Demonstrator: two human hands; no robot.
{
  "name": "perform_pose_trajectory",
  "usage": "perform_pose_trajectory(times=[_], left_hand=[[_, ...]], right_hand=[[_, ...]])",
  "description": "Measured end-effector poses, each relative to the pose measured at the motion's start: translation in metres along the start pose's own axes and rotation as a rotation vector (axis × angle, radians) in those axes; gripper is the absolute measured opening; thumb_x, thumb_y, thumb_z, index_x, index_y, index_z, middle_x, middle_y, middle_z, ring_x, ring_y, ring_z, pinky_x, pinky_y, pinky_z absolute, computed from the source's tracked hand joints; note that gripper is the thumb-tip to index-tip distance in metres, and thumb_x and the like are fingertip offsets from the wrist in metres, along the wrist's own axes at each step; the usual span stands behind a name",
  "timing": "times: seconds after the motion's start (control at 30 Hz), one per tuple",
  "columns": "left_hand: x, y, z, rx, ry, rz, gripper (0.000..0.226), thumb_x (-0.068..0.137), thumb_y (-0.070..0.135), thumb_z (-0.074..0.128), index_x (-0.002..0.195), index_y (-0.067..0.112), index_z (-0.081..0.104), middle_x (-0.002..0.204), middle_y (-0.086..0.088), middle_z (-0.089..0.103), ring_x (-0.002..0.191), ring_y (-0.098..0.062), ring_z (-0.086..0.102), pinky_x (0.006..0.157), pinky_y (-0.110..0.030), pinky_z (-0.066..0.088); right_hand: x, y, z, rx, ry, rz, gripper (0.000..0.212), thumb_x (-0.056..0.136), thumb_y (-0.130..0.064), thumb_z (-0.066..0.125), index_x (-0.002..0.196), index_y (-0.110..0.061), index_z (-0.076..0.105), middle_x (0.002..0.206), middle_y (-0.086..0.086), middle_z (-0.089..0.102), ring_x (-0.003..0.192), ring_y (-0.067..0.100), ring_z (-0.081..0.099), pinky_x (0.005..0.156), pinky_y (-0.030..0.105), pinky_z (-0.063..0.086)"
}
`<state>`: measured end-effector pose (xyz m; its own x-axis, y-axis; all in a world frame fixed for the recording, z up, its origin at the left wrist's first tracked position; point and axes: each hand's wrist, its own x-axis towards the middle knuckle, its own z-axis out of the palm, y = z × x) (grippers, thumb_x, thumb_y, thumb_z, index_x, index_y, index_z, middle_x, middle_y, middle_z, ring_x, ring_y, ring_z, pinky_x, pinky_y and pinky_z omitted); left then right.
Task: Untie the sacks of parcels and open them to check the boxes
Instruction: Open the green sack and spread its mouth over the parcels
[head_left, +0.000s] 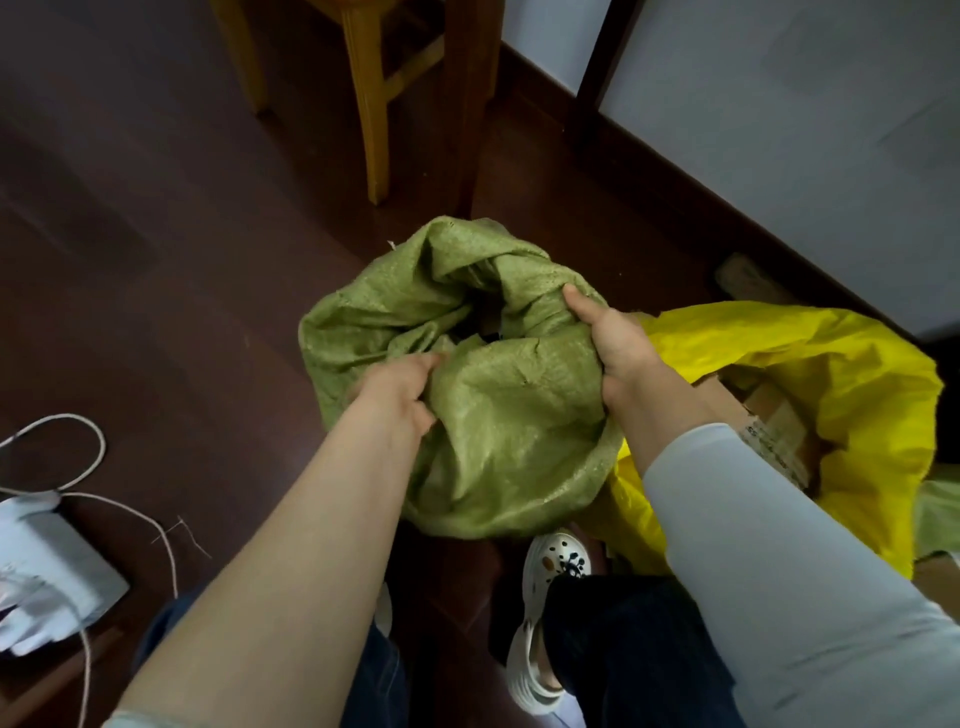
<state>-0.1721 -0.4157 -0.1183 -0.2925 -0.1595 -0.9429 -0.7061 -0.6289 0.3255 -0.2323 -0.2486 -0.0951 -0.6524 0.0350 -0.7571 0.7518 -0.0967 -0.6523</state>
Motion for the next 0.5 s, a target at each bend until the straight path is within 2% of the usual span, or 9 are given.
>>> perform_pose_trajectory(times=[0.03, 0.1, 0.17, 0.23, 0.3, 0.33, 0.4, 0.47, 0.5], left_hand=[[0.001, 0.001, 0.002, -0.041, -0.010, -0.004, 0.036, 0.089, 0.016, 0.060, 0.122, 0.002, 0.053, 0.105, -0.015, 0.065, 0.099, -0.026, 0.063, 0.077, -0.041, 0.054], [-0.002, 0.010, 0.002, -0.123, -0.071, 0.017, 0.018, 0.095, 0.007, 0.045, 0.105, -0.001, 0.058, 0.098, -0.015, 0.063, 0.087, -0.027, 0.066, 0.083, -0.039, 0.052], [-0.006, 0.026, -0.004, -0.236, -0.103, 0.052, 0.019, 0.093, 0.002, 0.036, 0.089, -0.001, 0.054, 0.086, -0.016, 0.059, 0.067, -0.029, 0.065, 0.090, -0.042, 0.050], [-0.011, 0.042, -0.013, -0.309, -0.108, 0.088, 0.021, 0.088, 0.000, 0.034, 0.093, 0.001, 0.053, 0.091, -0.017, 0.058, 0.074, -0.033, 0.061, 0.074, -0.049, 0.051], [-0.011, 0.051, -0.021, -0.312, -0.073, 0.151, 0.032, 0.083, -0.003, 0.034, 0.106, 0.005, 0.054, 0.101, -0.018, 0.058, 0.085, -0.035, 0.058, 0.059, -0.048, 0.048], [-0.009, 0.053, -0.022, -0.299, -0.048, 0.191, 0.038, 0.081, -0.006, 0.033, 0.109, 0.006, 0.055, 0.105, -0.018, 0.058, 0.087, -0.035, 0.059, 0.057, -0.046, 0.049], [-0.014, 0.052, -0.017, -0.252, -0.013, 0.286, 0.033, 0.083, -0.008, 0.033, 0.099, 0.006, 0.058, 0.101, -0.018, 0.060, 0.083, -0.032, 0.061, 0.058, -0.042, 0.052], [-0.018, 0.049, -0.011, -0.175, -0.031, 0.346, 0.027, 0.087, -0.002, 0.036, 0.088, 0.009, 0.060, 0.093, -0.015, 0.065, 0.081, -0.029, 0.065, 0.061, -0.038, 0.056], [-0.019, 0.048, -0.009, -0.133, -0.058, 0.351, 0.027, 0.086, 0.003, 0.037, 0.089, 0.009, 0.063, 0.093, -0.014, 0.067, 0.083, -0.030, 0.066, 0.066, -0.040, 0.058]], right_hand=[[0.001, 0.002, 0.001, -0.011, 0.000, 0.008, 0.041, 0.076, -0.034, 0.075, 0.105, -0.007, 0.063, 0.100, 0.016, 0.070, 0.089, 0.031, 0.070, 0.083, 0.048, 0.056], [0.001, 0.003, 0.001, -0.141, 0.120, -0.057, 0.033, 0.076, -0.033, 0.074, 0.096, -0.009, 0.063, 0.101, 0.013, 0.069, 0.091, 0.029, 0.068, 0.085, 0.042, 0.056], [0.004, 0.000, -0.005, -0.647, 0.257, -0.254, 0.030, 0.082, -0.029, 0.066, 0.104, -0.009, 0.062, 0.110, 0.014, 0.066, 0.104, 0.032, 0.062, 0.091, 0.041, 0.051], [0.002, -0.004, -0.006, -1.346, 0.269, -0.309, 0.036, 0.088, -0.023, 0.055, 0.121, -0.011, 0.053, 0.124, 0.014, 0.060, 0.118, 0.034, 0.054, 0.096, 0.040, 0.044], [-0.002, -0.011, 0.000, -1.776, 0.265, -0.300, 0.052, 0.087, -0.022, 0.051, 0.136, -0.015, 0.037, 0.137, 0.013, 0.048, 0.128, 0.034, 0.043, 0.102, 0.042, 0.034], [-0.005, -0.016, 0.006, -1.830, 0.270, -0.373, 0.067, 0.084, -0.027, 0.056, 0.143, -0.016, 0.025, 0.145, 0.013, 0.038, 0.133, 0.034, 0.036, 0.107, 0.043, 0.027], [-0.010, -0.031, 0.023, -1.631, 0.155, -0.584, 0.098, 0.074, -0.040, 0.067, 0.149, -0.024, 0.006, 0.157, 0.012, 0.010, 0.142, 0.033, 0.018, 0.113, 0.046, 0.018], [-0.007, -0.037, 0.047, -1.340, -0.094, -0.690, 0.109, 0.070, -0.044, 0.073, 0.149, -0.032, -0.001, 0.159, 0.007, -0.006, 0.146, 0.030, 0.007, 0.116, 0.049, 0.014], [-0.002, -0.036, 0.058, -1.298, -0.182, -0.689, 0.108, 0.072, -0.044, 0.073, 0.149, -0.033, -0.002, 0.159, 0.006, -0.004, 0.146, 0.028, 0.007, 0.117, 0.050, 0.014]])
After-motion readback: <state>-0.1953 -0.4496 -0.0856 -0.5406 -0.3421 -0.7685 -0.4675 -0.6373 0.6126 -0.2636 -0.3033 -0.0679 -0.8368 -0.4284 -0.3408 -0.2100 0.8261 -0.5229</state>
